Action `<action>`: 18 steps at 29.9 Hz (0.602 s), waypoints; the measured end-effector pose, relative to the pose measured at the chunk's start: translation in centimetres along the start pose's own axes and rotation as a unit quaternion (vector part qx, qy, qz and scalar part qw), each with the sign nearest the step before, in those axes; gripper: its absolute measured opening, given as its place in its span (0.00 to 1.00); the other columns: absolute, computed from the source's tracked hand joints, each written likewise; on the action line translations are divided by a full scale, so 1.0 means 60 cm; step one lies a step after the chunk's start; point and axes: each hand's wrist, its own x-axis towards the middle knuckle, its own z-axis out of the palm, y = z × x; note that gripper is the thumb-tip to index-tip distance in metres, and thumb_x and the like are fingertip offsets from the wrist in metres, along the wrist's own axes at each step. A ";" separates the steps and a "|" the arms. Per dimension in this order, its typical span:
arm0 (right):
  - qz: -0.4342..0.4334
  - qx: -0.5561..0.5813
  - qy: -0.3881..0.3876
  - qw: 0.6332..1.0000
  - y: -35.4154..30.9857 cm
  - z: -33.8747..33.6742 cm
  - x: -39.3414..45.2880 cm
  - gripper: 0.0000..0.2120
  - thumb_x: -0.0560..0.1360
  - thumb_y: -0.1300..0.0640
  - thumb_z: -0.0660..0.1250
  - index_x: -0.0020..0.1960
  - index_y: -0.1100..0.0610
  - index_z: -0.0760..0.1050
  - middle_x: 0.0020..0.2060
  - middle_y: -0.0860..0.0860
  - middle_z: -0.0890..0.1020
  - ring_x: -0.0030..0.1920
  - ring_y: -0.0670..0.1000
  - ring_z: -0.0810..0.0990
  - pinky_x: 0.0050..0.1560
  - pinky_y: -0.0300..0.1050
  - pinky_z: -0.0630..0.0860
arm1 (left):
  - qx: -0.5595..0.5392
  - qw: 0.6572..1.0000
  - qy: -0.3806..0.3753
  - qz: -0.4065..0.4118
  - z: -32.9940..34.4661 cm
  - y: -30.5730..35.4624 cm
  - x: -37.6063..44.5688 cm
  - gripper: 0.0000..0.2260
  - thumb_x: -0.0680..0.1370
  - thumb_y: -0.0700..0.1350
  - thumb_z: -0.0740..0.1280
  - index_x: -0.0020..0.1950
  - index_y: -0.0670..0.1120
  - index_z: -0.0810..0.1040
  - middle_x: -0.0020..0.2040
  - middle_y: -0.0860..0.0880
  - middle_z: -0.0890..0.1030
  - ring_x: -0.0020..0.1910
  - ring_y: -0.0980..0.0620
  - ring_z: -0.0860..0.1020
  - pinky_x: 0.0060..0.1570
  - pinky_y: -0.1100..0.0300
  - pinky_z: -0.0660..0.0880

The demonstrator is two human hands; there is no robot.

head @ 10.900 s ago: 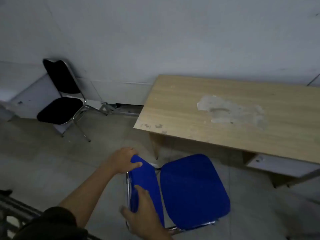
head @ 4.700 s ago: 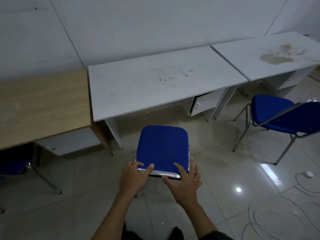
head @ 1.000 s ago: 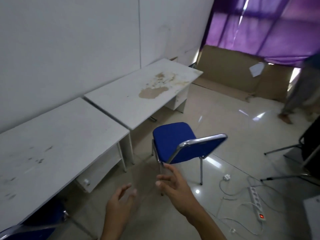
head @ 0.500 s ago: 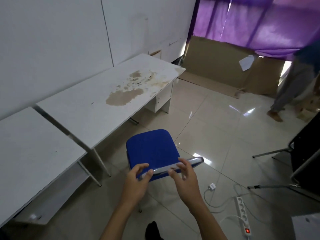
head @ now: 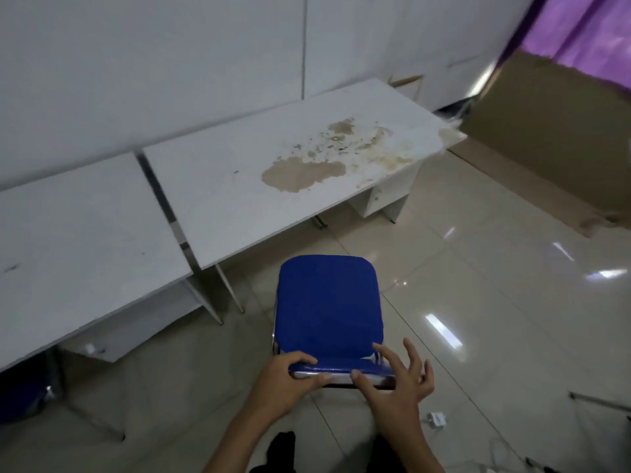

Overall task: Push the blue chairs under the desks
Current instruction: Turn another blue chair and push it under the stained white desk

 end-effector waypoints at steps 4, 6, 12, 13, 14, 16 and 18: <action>-0.010 -0.004 -0.038 0.999 -0.008 -0.033 0.051 0.28 0.64 0.52 0.85 0.58 0.35 0.79 0.80 0.40 0.56 0.78 0.42 0.39 0.75 0.57 0.58 | -0.034 0.998 0.048 -0.024 0.037 0.029 0.017 0.27 0.55 0.75 0.79 0.48 0.63 0.85 0.49 0.59 0.85 0.45 0.60 0.84 0.49 0.56 0.83; -0.027 -0.005 -0.079 0.996 -0.010 -0.062 0.095 0.27 0.64 0.52 0.85 0.58 0.36 0.79 0.80 0.42 0.56 0.78 0.43 0.40 0.77 0.58 0.59 | -0.045 0.995 0.085 -0.038 0.070 0.052 0.031 0.26 0.56 0.74 0.79 0.48 0.63 0.85 0.49 0.63 0.85 0.46 0.62 0.84 0.50 0.57 0.83; -0.090 -0.038 -0.162 0.982 0.005 -0.150 0.231 0.25 0.67 0.46 0.82 0.59 0.35 0.77 0.80 0.38 0.53 0.78 0.42 0.37 0.75 0.57 0.63 | -0.075 0.980 0.175 -0.057 0.179 0.122 0.066 0.27 0.57 0.74 0.79 0.49 0.59 0.86 0.49 0.63 0.86 0.48 0.64 0.83 0.48 0.60 0.83; -0.103 -0.047 -0.171 0.979 0.008 -0.158 0.249 0.25 0.66 0.44 0.82 0.60 0.35 0.77 0.80 0.39 0.53 0.78 0.42 0.37 0.75 0.56 0.63 | -0.076 0.978 0.185 -0.057 0.191 0.132 0.070 0.27 0.58 0.74 0.79 0.49 0.59 0.86 0.48 0.62 0.86 0.47 0.64 0.83 0.47 0.62 0.82; -0.114 -0.054 -0.175 0.976 0.012 -0.166 0.266 0.25 0.66 0.43 0.82 0.60 0.35 0.77 0.80 0.39 0.53 0.78 0.42 0.37 0.74 0.56 0.63 | -0.076 0.976 0.194 -0.058 0.203 0.142 0.075 0.26 0.59 0.73 0.79 0.49 0.59 0.86 0.48 0.61 0.86 0.46 0.64 0.83 0.45 0.63 0.82; -0.134 -0.067 -0.188 0.971 0.017 -0.180 0.299 0.25 0.65 0.40 0.81 0.60 0.34 0.76 0.80 0.39 0.54 0.78 0.43 0.37 0.73 0.54 0.63 | -0.085 0.972 0.213 -0.060 0.228 0.162 0.086 0.24 0.61 0.70 0.79 0.49 0.58 0.86 0.48 0.59 0.86 0.45 0.62 0.84 0.43 0.64 0.82; -0.155 -0.068 -0.199 0.965 0.019 -0.191 0.331 0.26 0.64 0.36 0.79 0.59 0.33 0.76 0.79 0.39 0.55 0.78 0.44 0.37 0.72 0.52 0.62 | -0.097 0.965 0.237 -0.062 0.249 0.177 0.099 0.23 0.62 0.70 0.79 0.49 0.58 0.86 0.48 0.59 0.86 0.45 0.61 0.84 0.45 0.61 0.83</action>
